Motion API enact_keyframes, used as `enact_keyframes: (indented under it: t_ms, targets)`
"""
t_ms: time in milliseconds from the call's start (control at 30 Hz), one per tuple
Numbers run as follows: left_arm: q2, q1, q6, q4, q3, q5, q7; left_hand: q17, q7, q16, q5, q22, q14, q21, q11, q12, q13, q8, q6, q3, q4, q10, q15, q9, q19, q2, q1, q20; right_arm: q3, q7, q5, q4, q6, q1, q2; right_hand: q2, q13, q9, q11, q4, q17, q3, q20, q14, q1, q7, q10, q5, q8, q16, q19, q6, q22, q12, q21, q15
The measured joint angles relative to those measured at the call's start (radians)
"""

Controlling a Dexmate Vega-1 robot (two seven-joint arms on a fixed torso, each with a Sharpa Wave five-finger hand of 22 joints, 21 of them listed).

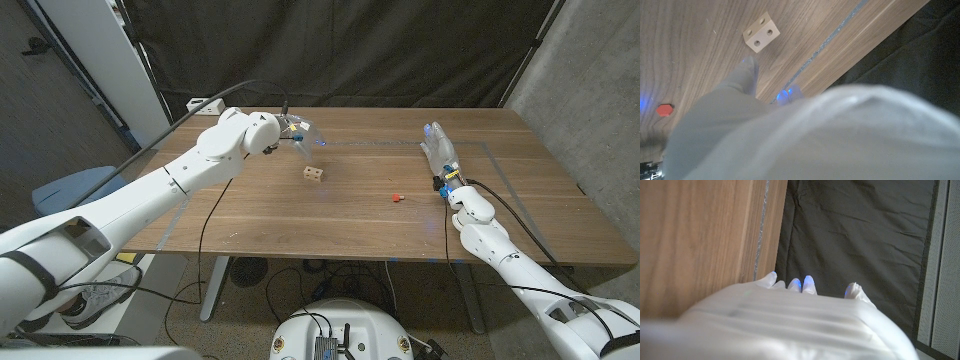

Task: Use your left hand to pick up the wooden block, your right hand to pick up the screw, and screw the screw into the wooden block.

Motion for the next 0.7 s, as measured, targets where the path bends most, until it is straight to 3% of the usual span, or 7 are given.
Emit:
enact_keyframes:
  t_ms: [700]
  targets:
    - [-0.021, 0.017, -0.029, 0.033, 0.006, 0.069, 0.005, 0.000, 0.005, 0.000, 0.000, 0.000, -0.016, 0.005, -0.004, -0.008, 0.004, -0.007, -0.019, -0.004, 0.004, -0.013, 0.005, 0.000, -0.004, 0.003, 0.029, 0.015, 0.001, -0.007, 0.000, 0.012, 0.012, -0.001, 0.011, 0.000, 0.000, 0.000, 0.000, 0.000, 0.000, 0.000, 0.000, 0.000, 0.000, 0.000, 0.000, 0.000, 0.000, 0.000, 0.000, 0.000, 0.000, 0.000, 0.000, 0.000]
